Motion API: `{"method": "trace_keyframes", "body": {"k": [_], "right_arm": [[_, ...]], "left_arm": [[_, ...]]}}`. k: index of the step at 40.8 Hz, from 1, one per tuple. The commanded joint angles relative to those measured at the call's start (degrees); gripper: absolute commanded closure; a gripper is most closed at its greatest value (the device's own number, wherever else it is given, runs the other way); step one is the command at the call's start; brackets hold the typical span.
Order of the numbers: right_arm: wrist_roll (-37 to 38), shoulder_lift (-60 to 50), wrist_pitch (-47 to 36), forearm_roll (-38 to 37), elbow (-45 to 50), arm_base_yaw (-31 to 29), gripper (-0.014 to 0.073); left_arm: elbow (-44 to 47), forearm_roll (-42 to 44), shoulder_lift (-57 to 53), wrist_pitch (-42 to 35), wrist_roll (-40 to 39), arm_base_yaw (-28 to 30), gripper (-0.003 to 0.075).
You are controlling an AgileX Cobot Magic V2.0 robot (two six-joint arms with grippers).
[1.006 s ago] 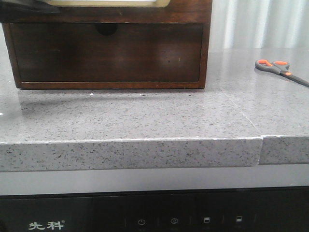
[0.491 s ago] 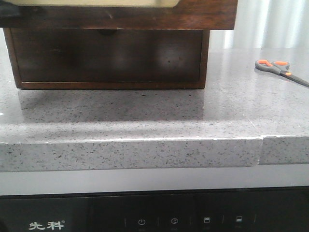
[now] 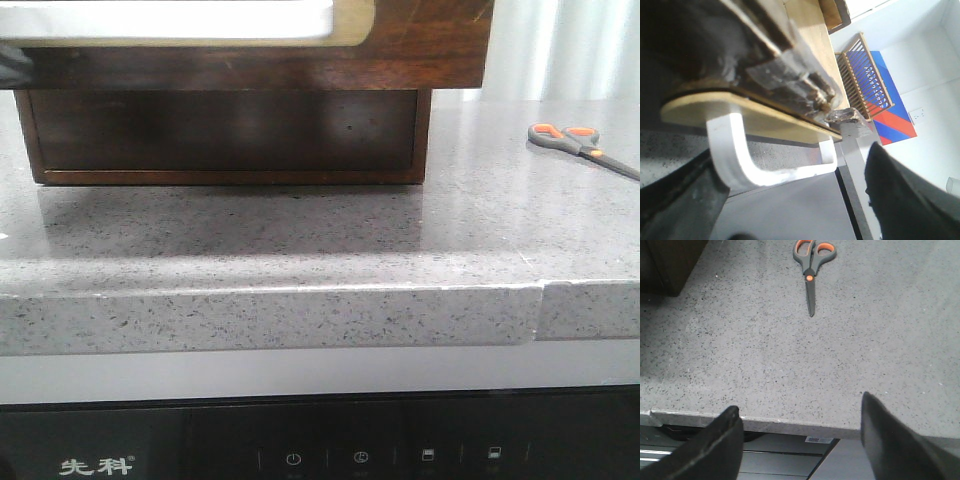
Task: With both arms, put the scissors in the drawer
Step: 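Pull the drawer open toward the robot with the left gripper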
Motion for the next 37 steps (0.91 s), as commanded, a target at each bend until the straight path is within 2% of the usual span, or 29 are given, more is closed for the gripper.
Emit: {"method": "trace_keyframes", "body": {"k": [1, 8, 14, 19, 28, 33, 37], "right_arm": [[-0.3, 0.7, -3.9, -0.6, -1.8, 0.1, 0.0073], [-0.3, 0.7, -3.9, -0.6, -1.8, 0.1, 0.0073], [-0.3, 0.7, -3.9, -0.6, -1.8, 0.1, 0.0073], [-0.3, 0.7, -3.9, -0.6, -1.8, 0.1, 0.0073], [-0.3, 0.7, -3.9, -0.6, -1.8, 0.1, 0.0073], [-0.3, 0.7, -3.8, -0.6, -1.8, 0.1, 0.0073], [-0.3, 0.7, -3.8, -0.6, -1.8, 0.1, 0.0073]], "left_arm": [[0.6, -3.8, -1.8, 2.9, 0.2, -0.3, 0.0165], [4.9, -2.1, -6.7, 3.7, 0.2, -0.3, 0.0164], [3.4, 5.4, -12.5, 3.0, -4.2, -0.3, 0.0177], [-2.9, 20.9, -16.4, 1.7, -13.4, -0.3, 0.0177], [-20.0, 56.7, -18.9, 1.7, -31.2, -0.3, 0.0177], [-26.7, 70.6, -18.9, 2.6, -35.5, -0.3, 0.0177], [-29.5, 77.5, -19.2, 3.0, -38.2, -1.6, 0.0177]]}}
